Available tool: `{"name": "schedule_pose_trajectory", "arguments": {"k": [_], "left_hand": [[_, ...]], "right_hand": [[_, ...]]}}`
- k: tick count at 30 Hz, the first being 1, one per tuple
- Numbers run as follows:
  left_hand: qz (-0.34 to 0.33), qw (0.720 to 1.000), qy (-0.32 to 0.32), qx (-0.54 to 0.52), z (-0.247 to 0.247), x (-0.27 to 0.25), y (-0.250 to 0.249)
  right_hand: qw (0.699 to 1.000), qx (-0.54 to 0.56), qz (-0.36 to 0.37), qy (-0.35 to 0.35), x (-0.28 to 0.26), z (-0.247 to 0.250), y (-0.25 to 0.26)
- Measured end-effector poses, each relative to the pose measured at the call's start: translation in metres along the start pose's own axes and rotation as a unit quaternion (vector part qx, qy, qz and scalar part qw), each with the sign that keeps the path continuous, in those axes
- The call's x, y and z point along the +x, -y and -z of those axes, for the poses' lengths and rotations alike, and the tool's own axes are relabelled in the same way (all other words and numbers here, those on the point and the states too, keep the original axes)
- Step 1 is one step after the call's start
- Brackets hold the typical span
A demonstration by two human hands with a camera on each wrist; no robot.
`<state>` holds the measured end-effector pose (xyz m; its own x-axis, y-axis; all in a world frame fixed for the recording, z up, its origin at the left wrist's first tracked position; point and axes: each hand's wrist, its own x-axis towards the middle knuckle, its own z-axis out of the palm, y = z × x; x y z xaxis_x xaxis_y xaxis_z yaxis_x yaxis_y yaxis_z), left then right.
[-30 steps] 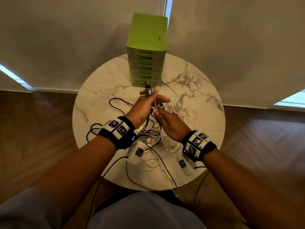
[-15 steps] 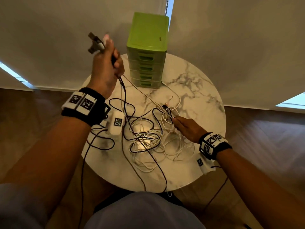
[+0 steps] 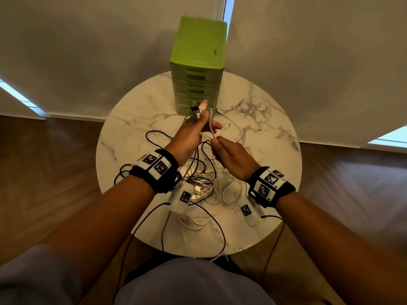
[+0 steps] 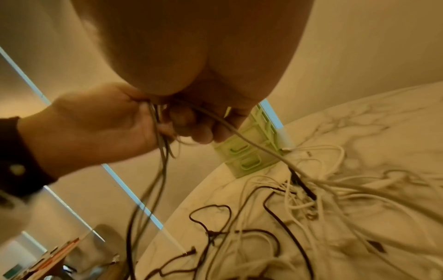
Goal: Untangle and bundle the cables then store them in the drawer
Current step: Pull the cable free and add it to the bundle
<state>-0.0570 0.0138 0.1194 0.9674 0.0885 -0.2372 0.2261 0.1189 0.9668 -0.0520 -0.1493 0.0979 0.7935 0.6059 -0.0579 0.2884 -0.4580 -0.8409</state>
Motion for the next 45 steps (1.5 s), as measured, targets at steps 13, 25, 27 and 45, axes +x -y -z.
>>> {"name": "schedule_pose_trajectory", "arguments": {"k": [13, 25, 27, 45], "left_hand": [[-0.121, 0.981, -0.097, -0.115, 0.057, 0.019, -0.079], [-0.059, 0.99, 0.118, -0.05, -0.08, -0.006, -0.026], [-0.068, 0.99, 0.122, 0.02, -0.084, -0.005, -0.024], [0.086, 0.955, 0.205, -0.195, -0.094, -0.021, 0.003]], "right_hand": [[0.99, -0.113, -0.071, 0.035, -0.023, 0.028, -0.064], [0.998, 0.014, -0.056, 0.022, -0.065, 0.051, 0.007], [0.997, -0.03, -0.066, -0.022, -0.08, 0.055, 0.01], [0.884, -0.22, -0.413, 0.001, -0.206, 0.054, -0.123]]}}
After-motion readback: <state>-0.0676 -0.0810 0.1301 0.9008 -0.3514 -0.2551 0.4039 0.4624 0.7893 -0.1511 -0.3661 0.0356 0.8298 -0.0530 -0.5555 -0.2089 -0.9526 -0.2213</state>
